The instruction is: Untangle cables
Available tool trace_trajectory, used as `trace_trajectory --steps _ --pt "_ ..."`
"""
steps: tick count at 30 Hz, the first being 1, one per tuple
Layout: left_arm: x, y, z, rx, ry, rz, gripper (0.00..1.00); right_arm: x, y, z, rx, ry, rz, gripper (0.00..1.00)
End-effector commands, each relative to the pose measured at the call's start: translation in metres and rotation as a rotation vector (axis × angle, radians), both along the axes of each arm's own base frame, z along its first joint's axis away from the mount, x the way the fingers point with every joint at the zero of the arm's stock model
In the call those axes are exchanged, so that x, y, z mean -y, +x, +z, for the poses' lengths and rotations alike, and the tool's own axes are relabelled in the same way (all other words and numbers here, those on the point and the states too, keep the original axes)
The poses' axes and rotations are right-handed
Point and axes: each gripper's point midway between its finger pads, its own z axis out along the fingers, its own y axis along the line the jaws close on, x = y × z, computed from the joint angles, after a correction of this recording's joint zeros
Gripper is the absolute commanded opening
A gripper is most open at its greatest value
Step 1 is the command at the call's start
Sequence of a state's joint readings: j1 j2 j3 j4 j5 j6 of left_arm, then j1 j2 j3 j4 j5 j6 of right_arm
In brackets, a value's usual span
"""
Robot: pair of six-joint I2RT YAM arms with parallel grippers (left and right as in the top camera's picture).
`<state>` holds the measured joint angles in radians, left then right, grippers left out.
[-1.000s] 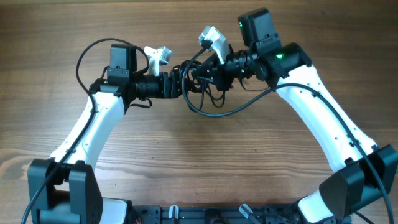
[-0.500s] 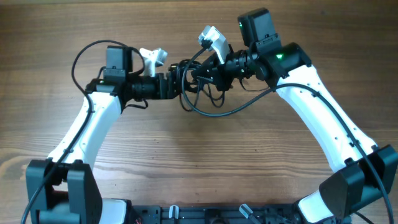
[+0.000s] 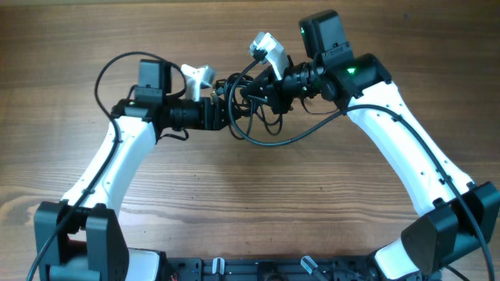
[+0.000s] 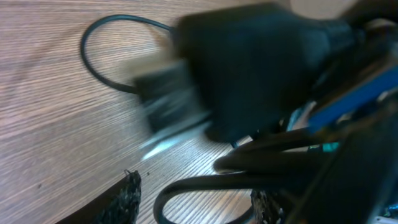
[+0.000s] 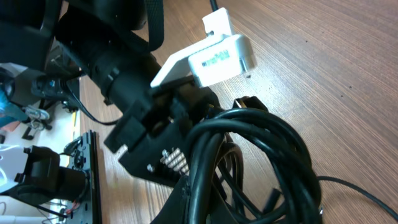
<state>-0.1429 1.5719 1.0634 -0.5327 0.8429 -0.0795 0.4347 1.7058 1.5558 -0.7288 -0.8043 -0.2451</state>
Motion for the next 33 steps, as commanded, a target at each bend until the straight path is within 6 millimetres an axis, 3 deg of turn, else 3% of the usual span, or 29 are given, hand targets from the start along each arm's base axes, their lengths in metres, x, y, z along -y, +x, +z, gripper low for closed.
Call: trace_trajectory --steps 1,6,10,14,20,29,30,31,33 --pt "0.014 0.004 -0.006 0.040 0.014 -0.038 0.53 -0.004 -0.004 -0.001 -0.027 0.023 0.020 0.04" --pt "0.017 0.020 -0.007 0.044 -0.014 0.007 0.46 -0.004 -0.005 -0.001 -0.031 0.022 0.020 0.04" --pt "0.007 0.034 -0.013 0.007 0.027 0.122 0.39 -0.004 -0.005 -0.001 -0.032 0.021 0.020 0.04" --pt "0.011 0.041 -0.003 0.000 -0.028 0.156 0.39 -0.003 -0.007 -0.003 -0.043 0.016 0.020 0.04" --pt "0.031 0.040 0.030 0.072 -0.186 0.045 0.44 -0.003 -0.007 -0.003 -0.047 0.014 0.020 0.04" --pt "0.036 0.037 0.039 0.096 -0.227 0.006 0.46 -0.003 -0.010 -0.003 -0.057 0.019 0.027 0.04" --pt "0.036 0.040 0.042 0.113 -0.234 0.008 0.30 -0.004 -0.012 -0.002 -0.064 0.029 0.036 0.04" --pt "0.036 0.043 0.044 0.116 -0.238 0.018 0.04 -0.004 -0.012 -0.002 -0.068 0.028 0.036 0.04" --pt "0.032 0.051 0.042 0.105 -0.222 0.078 0.04 -0.004 -0.012 -0.002 -0.093 0.028 0.020 0.09"
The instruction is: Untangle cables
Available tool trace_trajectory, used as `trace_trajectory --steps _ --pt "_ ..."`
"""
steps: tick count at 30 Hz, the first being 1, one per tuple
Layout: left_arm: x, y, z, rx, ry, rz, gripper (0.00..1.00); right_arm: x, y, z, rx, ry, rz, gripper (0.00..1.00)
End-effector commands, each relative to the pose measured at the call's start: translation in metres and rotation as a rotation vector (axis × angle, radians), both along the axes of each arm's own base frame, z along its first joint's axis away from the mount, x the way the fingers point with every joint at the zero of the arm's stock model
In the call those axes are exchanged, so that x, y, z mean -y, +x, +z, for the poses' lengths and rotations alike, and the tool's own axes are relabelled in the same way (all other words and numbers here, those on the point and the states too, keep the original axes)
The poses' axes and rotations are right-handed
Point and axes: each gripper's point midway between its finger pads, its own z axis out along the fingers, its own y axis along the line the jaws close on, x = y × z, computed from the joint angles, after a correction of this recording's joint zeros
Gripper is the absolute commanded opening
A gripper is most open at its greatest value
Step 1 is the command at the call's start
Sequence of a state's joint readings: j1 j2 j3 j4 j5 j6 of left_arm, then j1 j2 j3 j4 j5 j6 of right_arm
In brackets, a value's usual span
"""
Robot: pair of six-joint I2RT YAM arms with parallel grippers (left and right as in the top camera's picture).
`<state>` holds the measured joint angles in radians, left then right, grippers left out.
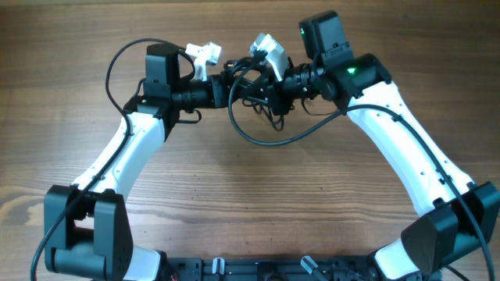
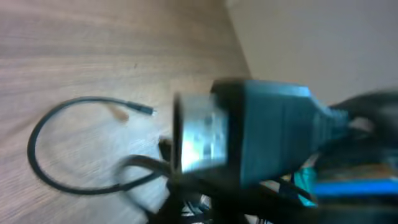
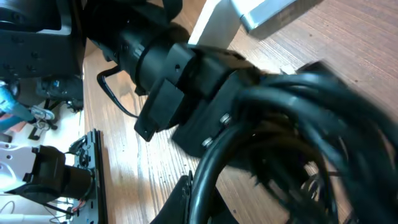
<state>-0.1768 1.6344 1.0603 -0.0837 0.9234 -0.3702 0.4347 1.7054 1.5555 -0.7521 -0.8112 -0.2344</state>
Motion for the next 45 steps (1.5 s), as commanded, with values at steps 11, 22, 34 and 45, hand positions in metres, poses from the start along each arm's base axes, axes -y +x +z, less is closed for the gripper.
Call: trace_trajectory --steps 11,22,34,45 --pt "-0.034 -0.017 -0.064 -0.353 0.213 0.236 0.04 0.039 0.049 -0.034 -0.158 -0.193 -0.514 0.65" --pt "-0.065 -0.016 -0.089 -0.514 0.319 0.476 0.04 0.059 0.030 -0.066 -0.303 -0.320 -0.622 0.48" --pt "-0.097 -0.006 -0.101 -0.608 0.349 0.772 0.15 0.006 -0.003 -0.185 -0.638 -0.455 -0.651 0.57" --pt "-0.098 -0.007 -0.101 -0.610 0.351 0.772 0.20 0.000 0.013 -0.237 -0.638 -0.478 -0.665 0.49"
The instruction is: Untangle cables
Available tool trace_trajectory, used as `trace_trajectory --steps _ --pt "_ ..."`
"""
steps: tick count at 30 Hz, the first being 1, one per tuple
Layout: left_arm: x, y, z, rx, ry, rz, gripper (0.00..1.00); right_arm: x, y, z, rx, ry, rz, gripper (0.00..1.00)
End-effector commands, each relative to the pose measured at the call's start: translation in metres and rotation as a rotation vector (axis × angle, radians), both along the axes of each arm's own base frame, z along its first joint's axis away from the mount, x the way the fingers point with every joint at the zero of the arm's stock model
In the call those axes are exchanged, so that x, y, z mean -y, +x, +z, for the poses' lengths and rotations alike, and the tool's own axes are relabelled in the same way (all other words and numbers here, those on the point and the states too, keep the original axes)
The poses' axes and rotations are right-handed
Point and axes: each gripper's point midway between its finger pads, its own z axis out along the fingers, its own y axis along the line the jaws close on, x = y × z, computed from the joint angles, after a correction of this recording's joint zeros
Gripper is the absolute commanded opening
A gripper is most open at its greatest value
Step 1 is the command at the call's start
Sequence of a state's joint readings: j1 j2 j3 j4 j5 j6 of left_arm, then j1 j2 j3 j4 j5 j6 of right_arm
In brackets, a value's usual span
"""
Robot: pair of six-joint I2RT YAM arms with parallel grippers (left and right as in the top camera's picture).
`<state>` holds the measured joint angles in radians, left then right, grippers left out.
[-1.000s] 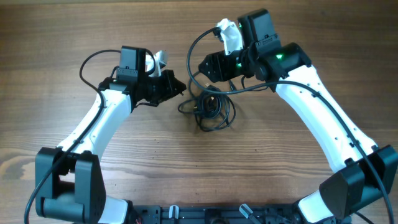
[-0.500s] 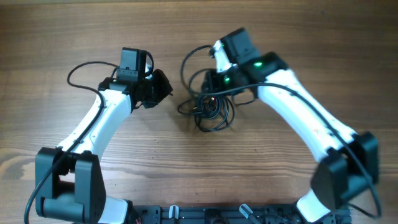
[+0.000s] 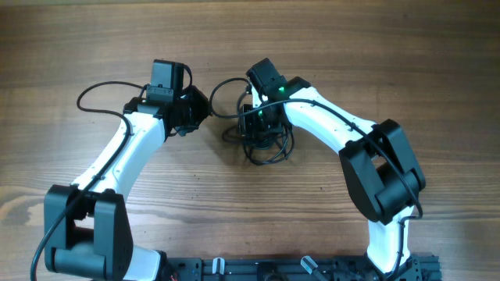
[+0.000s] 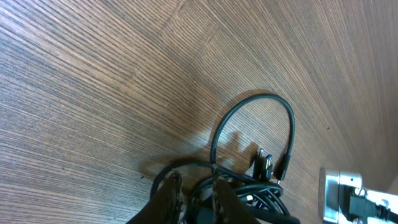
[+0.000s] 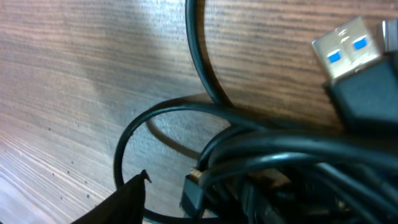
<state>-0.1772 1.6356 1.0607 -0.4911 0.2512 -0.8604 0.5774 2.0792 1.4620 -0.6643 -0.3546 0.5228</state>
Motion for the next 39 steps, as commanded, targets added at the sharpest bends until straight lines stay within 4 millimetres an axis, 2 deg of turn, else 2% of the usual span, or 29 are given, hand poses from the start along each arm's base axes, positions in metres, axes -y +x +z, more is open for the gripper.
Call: trace_trajectory --steps 1,4,11,13,15,16,18,20,22,24,25,27,28,29,31,33,34,39 --pt "-0.001 0.001 0.001 0.001 0.010 0.013 0.20 0.003 0.002 -0.017 -0.011 -0.024 -0.015 0.45" --pt "-0.001 0.001 0.001 0.001 0.010 0.013 0.20 0.004 0.002 -0.025 -0.024 -0.033 -0.015 0.35" --pt "-0.001 0.000 0.001 0.001 0.009 0.013 0.20 0.003 0.002 -0.046 -0.055 -0.044 -0.041 0.36" --pt "-0.001 0.000 0.001 0.001 0.009 0.013 0.21 0.003 0.002 -0.046 -0.055 -0.043 -0.040 0.18" --pt "-0.001 0.000 0.001 0.001 0.009 0.013 0.21 0.000 0.001 -0.045 -0.059 -0.026 -0.035 0.08" --pt "-0.001 0.000 0.001 0.001 0.009 0.013 0.21 -0.002 0.001 -0.042 -0.061 -0.013 -0.028 0.04" --pt "-0.001 0.000 0.001 0.001 0.010 0.012 0.21 -0.005 0.002 -0.032 -0.050 0.021 0.006 0.04" --pt "-0.001 0.000 0.001 0.001 0.010 0.012 0.20 -0.008 0.006 -0.014 -0.010 0.067 0.072 0.04" --pt "-0.001 0.000 0.001 0.001 0.010 0.012 0.15 -0.013 0.010 0.021 0.050 0.167 0.163 0.04" --pt "0.000 0.001 0.002 0.003 0.006 0.008 0.10 -0.020 0.009 0.067 0.141 0.325 0.294 0.04" --pt "0.002 0.001 0.003 0.004 -0.008 0.001 0.09 -0.023 0.004 0.102 0.222 0.443 0.398 0.04" --pt "0.012 0.004 0.011 0.042 -0.069 -0.077 0.08 -0.021 -0.004 0.150 0.352 0.597 0.537 0.04" --pt "0.022 0.007 0.019 0.086 -0.115 -0.151 0.09 -0.017 -0.009 0.172 0.421 0.664 0.603 0.04" --pt "0.038 0.010 0.036 0.170 -0.204 -0.273 0.15 -0.008 -0.013 0.195 0.502 0.709 0.655 0.04" --pt "0.053 0.012 0.058 0.266 -0.310 -0.390 0.28 0.000 -0.012 0.204 0.556 0.716 0.680 0.04" --pt "0.061 0.013 0.081 0.354 -0.410 -0.475 0.46 0.004 -0.019 0.209 0.592 0.759 0.739 0.04" --pt "0.062 0.014 0.107 0.449 -0.507 -0.546 0.60 0.008 -0.031 0.206 0.608 0.777 0.803 0.04" --pt "0.051 0.014 0.132 0.548 -0.587 -0.608 0.70 0.013 -0.043 0.199 0.629 0.768 0.874 0.04"
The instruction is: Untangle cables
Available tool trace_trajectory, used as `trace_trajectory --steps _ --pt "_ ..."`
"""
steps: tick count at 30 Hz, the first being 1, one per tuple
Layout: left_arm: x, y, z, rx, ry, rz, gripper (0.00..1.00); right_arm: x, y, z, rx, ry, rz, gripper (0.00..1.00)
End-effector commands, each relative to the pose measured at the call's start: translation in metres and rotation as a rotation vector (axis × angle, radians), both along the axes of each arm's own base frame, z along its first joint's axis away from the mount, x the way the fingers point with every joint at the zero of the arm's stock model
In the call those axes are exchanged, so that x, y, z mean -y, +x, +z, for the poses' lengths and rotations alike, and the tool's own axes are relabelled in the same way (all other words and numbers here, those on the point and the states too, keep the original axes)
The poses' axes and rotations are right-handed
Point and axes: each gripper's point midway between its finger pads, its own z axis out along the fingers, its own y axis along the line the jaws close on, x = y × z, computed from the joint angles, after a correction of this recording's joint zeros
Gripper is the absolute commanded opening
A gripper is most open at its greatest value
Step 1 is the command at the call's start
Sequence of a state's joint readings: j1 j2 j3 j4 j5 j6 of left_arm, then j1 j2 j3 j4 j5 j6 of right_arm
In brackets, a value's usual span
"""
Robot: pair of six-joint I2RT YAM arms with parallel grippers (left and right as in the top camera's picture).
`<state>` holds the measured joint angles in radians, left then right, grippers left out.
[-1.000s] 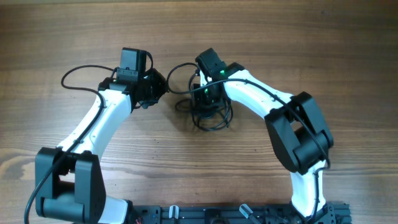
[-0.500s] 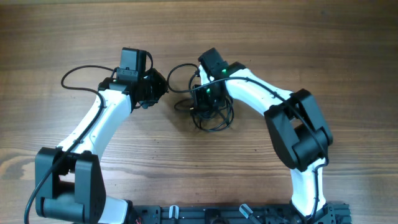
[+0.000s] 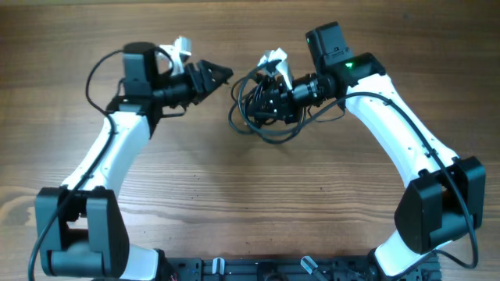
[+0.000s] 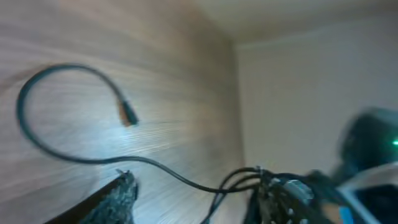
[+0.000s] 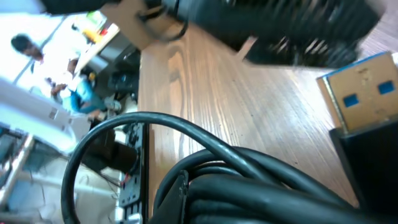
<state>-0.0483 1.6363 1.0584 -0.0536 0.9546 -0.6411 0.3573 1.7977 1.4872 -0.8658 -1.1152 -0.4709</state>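
Observation:
A tangled bundle of black cables (image 3: 262,117) hangs at the table's back middle. My right gripper (image 3: 267,97) is shut on it; thick coils (image 5: 267,193) fill its jaws in the right wrist view, and a USB plug with blue inserts (image 5: 364,93) sticks out at the right. My left gripper (image 3: 221,76) stands open just left of the bundle, its fingers spread and holding nothing. In the blurred left wrist view a thin strand (image 4: 37,134) loops over the wood and runs to the bundle (image 4: 286,186) beyond the left gripper (image 4: 193,199).
The wooden table (image 3: 250,203) stretches in front of both arms. A black rack (image 3: 234,269) sits at the front edge. The left arm's own wire (image 3: 95,66) arcs behind its wrist.
The right gripper pointed down on the bundle lying mid-table; now it holds the bundle farther back and reaches in from the right. The left gripper, narrow beside the bundle then, is open and apart from it.
First both grippers met at the bundle, with a long loop trailing toward the front. Then they held it slightly farther back. Later the bundle lay mid-table under the right gripper, the left close beside it. Now the right alone holds it and the left is open.

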Motion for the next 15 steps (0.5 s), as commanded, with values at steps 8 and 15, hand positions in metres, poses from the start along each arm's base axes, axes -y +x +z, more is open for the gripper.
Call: trace_trajectory --steps 8,15 --pt "0.020 -0.035 0.042 0.109 -0.180 -0.278 0.78 -0.001 -0.007 0.005 0.153 0.061 0.102 0.04" --pt "0.051 -0.050 0.030 0.138 -0.123 -0.349 0.64 -0.001 -0.006 0.004 0.124 0.047 0.082 0.04"
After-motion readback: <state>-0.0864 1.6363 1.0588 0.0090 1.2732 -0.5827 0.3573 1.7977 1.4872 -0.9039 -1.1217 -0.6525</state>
